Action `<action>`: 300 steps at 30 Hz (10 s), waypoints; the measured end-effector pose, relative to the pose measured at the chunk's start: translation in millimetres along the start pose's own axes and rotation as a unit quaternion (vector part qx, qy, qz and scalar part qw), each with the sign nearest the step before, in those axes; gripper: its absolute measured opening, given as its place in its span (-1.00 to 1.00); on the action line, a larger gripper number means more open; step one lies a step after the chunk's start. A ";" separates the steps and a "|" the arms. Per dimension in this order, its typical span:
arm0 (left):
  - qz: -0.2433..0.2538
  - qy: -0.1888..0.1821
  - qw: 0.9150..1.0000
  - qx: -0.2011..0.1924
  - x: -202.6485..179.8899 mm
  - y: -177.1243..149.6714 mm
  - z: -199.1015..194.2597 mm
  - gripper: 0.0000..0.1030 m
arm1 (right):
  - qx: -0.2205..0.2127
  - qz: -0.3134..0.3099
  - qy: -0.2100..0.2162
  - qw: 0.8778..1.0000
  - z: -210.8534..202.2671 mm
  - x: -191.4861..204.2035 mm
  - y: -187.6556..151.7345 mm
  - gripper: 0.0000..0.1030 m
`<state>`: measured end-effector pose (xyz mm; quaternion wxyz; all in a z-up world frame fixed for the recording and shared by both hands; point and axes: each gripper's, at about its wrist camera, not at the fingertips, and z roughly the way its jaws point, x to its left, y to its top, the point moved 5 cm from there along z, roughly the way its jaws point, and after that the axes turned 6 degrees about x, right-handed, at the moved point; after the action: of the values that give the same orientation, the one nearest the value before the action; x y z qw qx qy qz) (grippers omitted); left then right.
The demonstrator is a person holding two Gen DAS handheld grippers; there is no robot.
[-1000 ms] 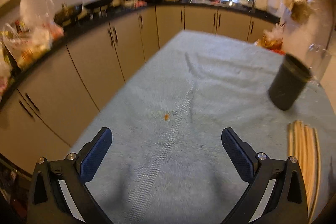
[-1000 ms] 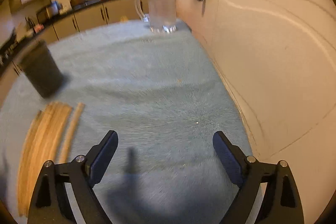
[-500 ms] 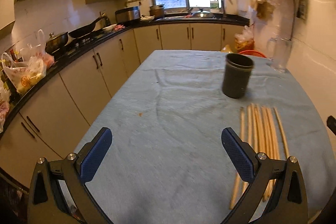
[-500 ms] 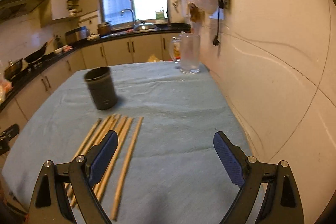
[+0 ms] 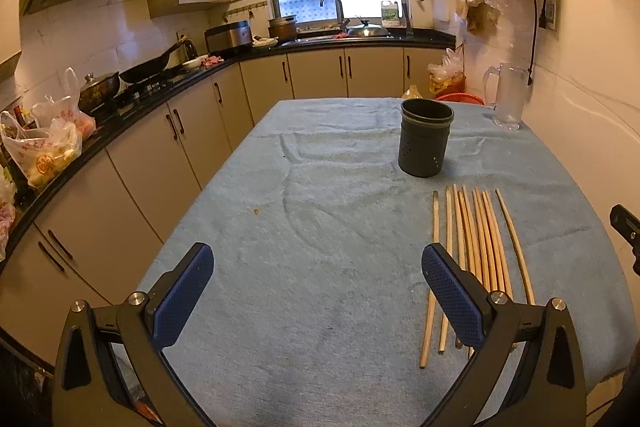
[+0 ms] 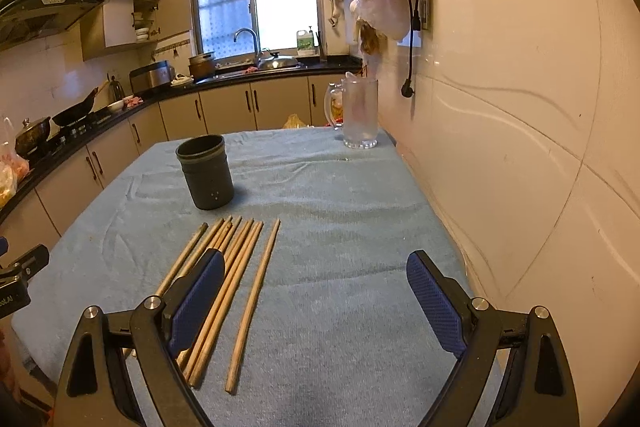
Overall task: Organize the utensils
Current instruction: 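Move the left tool to the chopsticks and close on one chopstick, then grasp a wooden chopstick with the right tool while the left tool holds its own, then lift the chopsticks and drop them into the grey holder cup with both tools, then return both tools to the chopsticks and grasp one chopstick each, then carry the held chopsticks upright toward the grey holder cup with both tools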
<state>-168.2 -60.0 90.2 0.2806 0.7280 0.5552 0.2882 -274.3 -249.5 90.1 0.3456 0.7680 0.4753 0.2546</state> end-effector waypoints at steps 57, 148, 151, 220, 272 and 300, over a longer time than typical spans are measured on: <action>0.121 -0.168 0.957 0.204 -109.5 50.8 206.8 -0.68 | 0.269 -0.010 0.092 0.959 210.5 42.7 29.4 -0.42; -0.021 -0.194 0.975 -0.103 -52.1 291.0 84.2 -0.87 | 0.035 0.025 0.170 0.984 175.6 99.5 241.8 -0.88; -0.038 -0.200 0.969 -0.137 -43.1 301.6 58.1 -0.87 | 0.026 0.022 0.171 0.985 168.7 102.2 243.4 -0.88; 0.074 -0.154 0.969 0.181 -93.6 10.9 161.4 -0.88 | 0.215 -0.069 0.093 0.970 153.8 77.5 -15.2 -0.54; 0.074 -0.134 0.987 0.049 -61.4 61.2 73.9 -0.87 | 0.153 -0.105 -0.033 0.982 96.1 57.8 42.3 -0.88; 0.016 -0.116 0.992 -0.057 -3.5 38.9 -41.2 -0.87 | 0.033 -0.109 -0.064 0.991 -3.4 67.1 53.6 -0.88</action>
<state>-173.9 -68.5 146.0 0.3790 0.7482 0.4900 0.2375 -219.0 -204.3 137.8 0.3759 0.7371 0.5413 0.1498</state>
